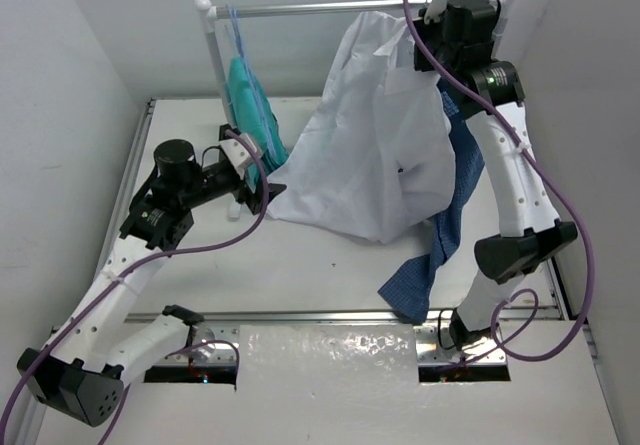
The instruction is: Place the shirt on the hanger
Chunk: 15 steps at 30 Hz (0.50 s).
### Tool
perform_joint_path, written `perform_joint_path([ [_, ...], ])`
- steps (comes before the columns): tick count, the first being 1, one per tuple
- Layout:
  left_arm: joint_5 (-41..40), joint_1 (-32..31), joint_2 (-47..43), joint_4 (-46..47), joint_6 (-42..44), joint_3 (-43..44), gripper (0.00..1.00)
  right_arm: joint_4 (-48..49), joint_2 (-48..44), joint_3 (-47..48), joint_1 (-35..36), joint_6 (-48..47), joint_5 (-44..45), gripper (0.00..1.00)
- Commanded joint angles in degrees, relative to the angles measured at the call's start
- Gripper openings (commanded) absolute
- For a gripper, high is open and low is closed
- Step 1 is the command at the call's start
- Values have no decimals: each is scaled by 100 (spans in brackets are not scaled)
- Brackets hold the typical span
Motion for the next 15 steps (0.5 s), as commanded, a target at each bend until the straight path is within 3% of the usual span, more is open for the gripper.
perform_joint_path([
  [1, -36, -17, -120, 221, -45, -2, 94, 403, 235, 178, -61, -51, 523, 0],
  [15, -27, -17, -287, 169, 26, -248, 94, 447, 157, -674, -96, -51, 198, 0],
])
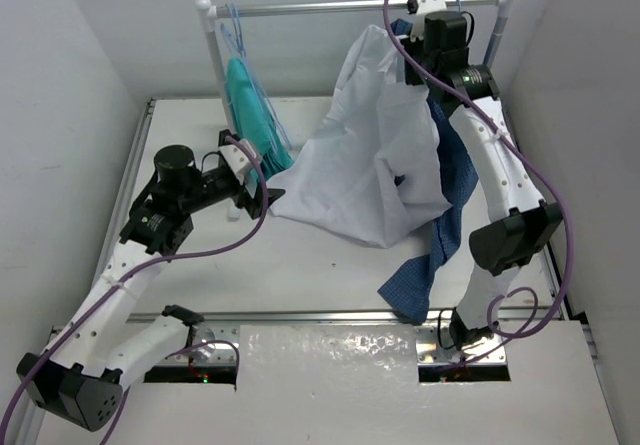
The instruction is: Place the shirt on the hanger
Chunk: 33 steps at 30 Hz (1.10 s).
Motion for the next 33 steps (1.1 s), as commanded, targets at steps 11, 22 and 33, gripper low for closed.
perform_joint_path([
  [11, 151, -8, -189, 219, -36, -278, 94, 520, -1985, -1450, -26, -592, -690, 76],
  [22, -710, -8, -733, 587, -589, -1419, 92, 1047, -5374, -5558, -26, -315, -1560, 99],
  [33, -2160, -8, -1683, 1361, -677, -3019, 92, 1741, -7102, -9401, -26, 846, -2186, 99],
])
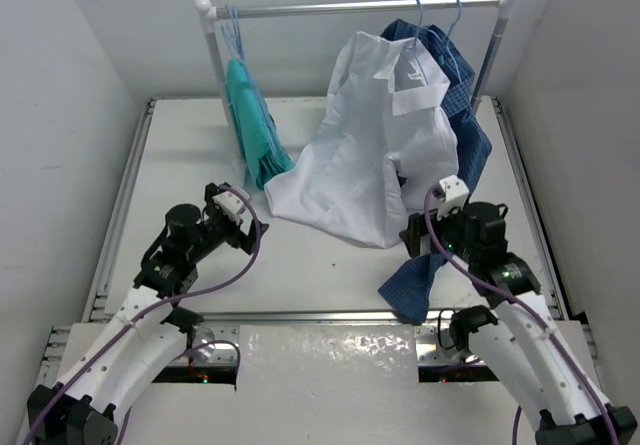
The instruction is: Place the shirt on the hanger
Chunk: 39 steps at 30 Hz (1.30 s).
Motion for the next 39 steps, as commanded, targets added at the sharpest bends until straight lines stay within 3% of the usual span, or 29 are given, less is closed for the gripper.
perform_joint_path([
  [1, -611, -8, -122, 647, -81, -296, 92, 550, 58, -644, -21, 690, 145, 99],
  [6, -840, -8, -87, 990, -37, -508, 92, 1312, 507, -1224, -21, 1032, 489, 99],
  [11, -779, -8, -87, 955, 25, -552, 92, 2693, 507, -1585, 92, 1411, -214, 99],
  [17, -726, 18, -70, 973, 34, -596, 92, 3011, 858, -1341, 1269, 499, 1348, 99],
  [24, -673, 124, -61, 955, 16, -596, 92, 3767, 2316, -822, 1315, 619, 2668, 99],
  [29, -673, 168, -87, 938, 16, -596, 92, 3960, 3819, -242, 903, 953, 2538, 96],
  [33, -717, 194, -122, 920, 69, -596, 92, 3838, 4567, 119, 805, 866, 2151, 61],
  [34, -726, 203, -122, 937, 69, -605, 92, 3803, 4637, 172, 805, 805, 2098, 39],
  [35, -726, 203, -140, 946, 69, -622, 92, 3829, 4716, 164, 831, 778, 1993, 29],
  [36, -735, 212, -140, 981, 69, -631, 92, 3829, 4735, 120, 848, 717, 1792, 6],
  [37, -726, 212, -140, 999, 78, -640, 92, 3794, 4770, 111, 892, 690, 1781, 0],
  [39, -717, 212, -123, 1034, 78, -657, 92, 3487, 4866, 146, 1120, 585, 1807, 0],
])
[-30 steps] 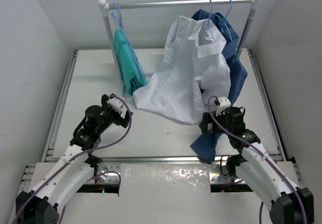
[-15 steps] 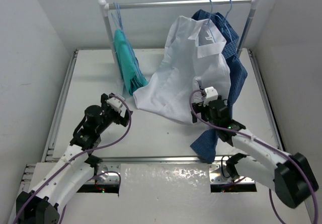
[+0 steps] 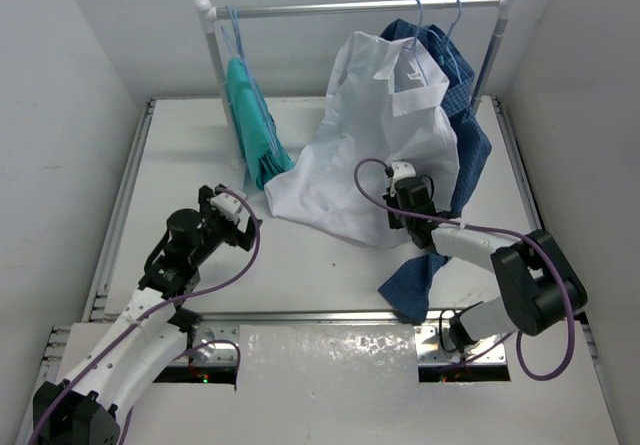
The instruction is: Place the shirt on the hanger
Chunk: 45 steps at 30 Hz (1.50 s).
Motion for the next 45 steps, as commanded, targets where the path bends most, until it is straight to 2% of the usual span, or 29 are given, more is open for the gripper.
perform_joint_path([
  [1, 2, 81, -50, 391, 51, -102, 92, -281, 117, 233, 310, -148, -197, 0],
  [4, -7, 81, -41, 453, 43, -190, 92, -661, 258, 32, 548, 413, -432, 0],
  [9, 55, 81, -41, 418, 43, -164, 91, -3, 284, -968, 548, 1581, -1153, 0],
  [13, 116, 81, -33, 400, 43, -173, 91, 429, 311, -1261, 548, 1892, -1251, 0],
  [14, 125, 81, -24, 409, 34, -164, 91, 386, 311, -1174, 548, 1779, -1251, 4],
  [16, 151, 81, -15, 418, 34, -164, 91, 141, 293, -1024, 548, 1646, -1251, 15],
  [18, 151, 81, -24, 427, 43, -190, 91, -80, 215, -813, 548, 1444, -1173, 21],
  [20, 151, 81, -33, 436, 34, -199, 91, -309, 135, -804, 557, 1391, -1032, 34],
  [21, 151, 81, -59, 444, 25, -190, 91, -327, 74, -830, 548, 1365, -1023, 49],
  [23, 151, 81, -68, 436, 25, -199, 91, -441, -163, -935, 557, 1303, -892, 63],
  [24, 151, 81, -68, 444, 25, -199, 91, -572, -268, -979, 565, 1268, -786, 92],
  [25, 169, 81, -68, 444, 25, -208, 91, -660, -539, -1014, 574, 1224, -655, 99],
  [27, 178, 81, -68, 462, 34, -225, 91, -888, -839, -1093, 609, 987, -329, 99],
  [33, 151, 81, -68, 523, 25, -269, 92, -636, -2149, -1681, 618, 284, -355, 99],
  [37, -7, 89, -103, 576, -36, -296, 92, -100, -2870, -2392, 618, 449, 40, 99],
  [45, -112, 124, -41, 691, -133, -401, 92, -160, -3653, -2772, 618, 767, 937, 99],
])
